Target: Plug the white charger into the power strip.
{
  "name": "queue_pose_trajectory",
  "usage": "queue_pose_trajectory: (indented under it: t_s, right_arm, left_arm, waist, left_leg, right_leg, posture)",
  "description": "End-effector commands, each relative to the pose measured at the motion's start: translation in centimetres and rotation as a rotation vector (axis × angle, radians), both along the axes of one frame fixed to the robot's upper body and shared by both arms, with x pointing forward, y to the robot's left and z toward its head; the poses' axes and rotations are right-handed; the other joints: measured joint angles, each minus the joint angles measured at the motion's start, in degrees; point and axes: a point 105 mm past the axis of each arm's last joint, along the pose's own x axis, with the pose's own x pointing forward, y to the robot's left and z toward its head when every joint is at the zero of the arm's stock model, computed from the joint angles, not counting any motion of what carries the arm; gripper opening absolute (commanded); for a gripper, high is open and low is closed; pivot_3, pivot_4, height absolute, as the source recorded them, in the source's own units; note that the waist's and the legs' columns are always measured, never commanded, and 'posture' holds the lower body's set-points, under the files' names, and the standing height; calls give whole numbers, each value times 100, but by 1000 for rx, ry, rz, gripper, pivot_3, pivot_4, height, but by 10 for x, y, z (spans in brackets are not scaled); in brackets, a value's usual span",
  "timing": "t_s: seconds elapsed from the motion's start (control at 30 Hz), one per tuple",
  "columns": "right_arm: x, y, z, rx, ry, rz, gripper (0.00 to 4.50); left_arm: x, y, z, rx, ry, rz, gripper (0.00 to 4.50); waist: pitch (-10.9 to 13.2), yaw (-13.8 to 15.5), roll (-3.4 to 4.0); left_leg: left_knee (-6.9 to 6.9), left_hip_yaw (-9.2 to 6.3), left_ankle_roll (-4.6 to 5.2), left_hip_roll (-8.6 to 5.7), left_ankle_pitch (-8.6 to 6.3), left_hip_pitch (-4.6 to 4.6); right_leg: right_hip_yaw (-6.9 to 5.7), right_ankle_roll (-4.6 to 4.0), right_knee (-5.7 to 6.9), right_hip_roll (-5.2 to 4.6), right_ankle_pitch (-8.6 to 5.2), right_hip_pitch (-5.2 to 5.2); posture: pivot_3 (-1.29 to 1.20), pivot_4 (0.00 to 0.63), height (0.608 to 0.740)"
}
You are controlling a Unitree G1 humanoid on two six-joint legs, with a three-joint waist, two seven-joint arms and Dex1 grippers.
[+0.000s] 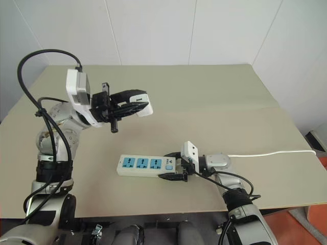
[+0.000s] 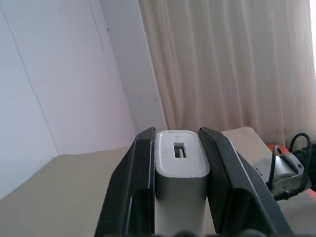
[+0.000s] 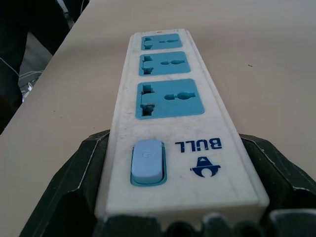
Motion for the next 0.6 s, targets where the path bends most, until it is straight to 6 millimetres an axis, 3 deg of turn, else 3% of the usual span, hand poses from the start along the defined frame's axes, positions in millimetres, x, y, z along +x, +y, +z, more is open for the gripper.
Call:
queue_pose_trajectory:
  t_s: [0.03,0.3,0.6]
  right_arm:
    - [-9,5,-13,-42,49,53,3455]
    - [-10,4,-17,-49,46,48,3455]
    - [-10,1,-18,-57,47,44,3455]
  left_arm:
    - [-18,-7,-3,28,-69,-88,1011]
    - [-32,-11,-45,107,41,-169,1011]
    - [-33,-13,-83,209,162,-208,1011]
  waist:
    - [0,0,0]
    - [0,0,0]
    - [0,5,1]
  left_leg:
    - [0,1,0,0,0,1]
    - [0,-1,1,0,0,6]
    - [-1,-1,1,0,0,9]
  right_leg:
    - [0,0,0,-1,0,2]
    - [1,0,-3,1,0,6]
    - [0,0,-5,2,-1,9]
  posture:
    - [0,150,740]
    - [0,150,740]
    - [0,150,740]
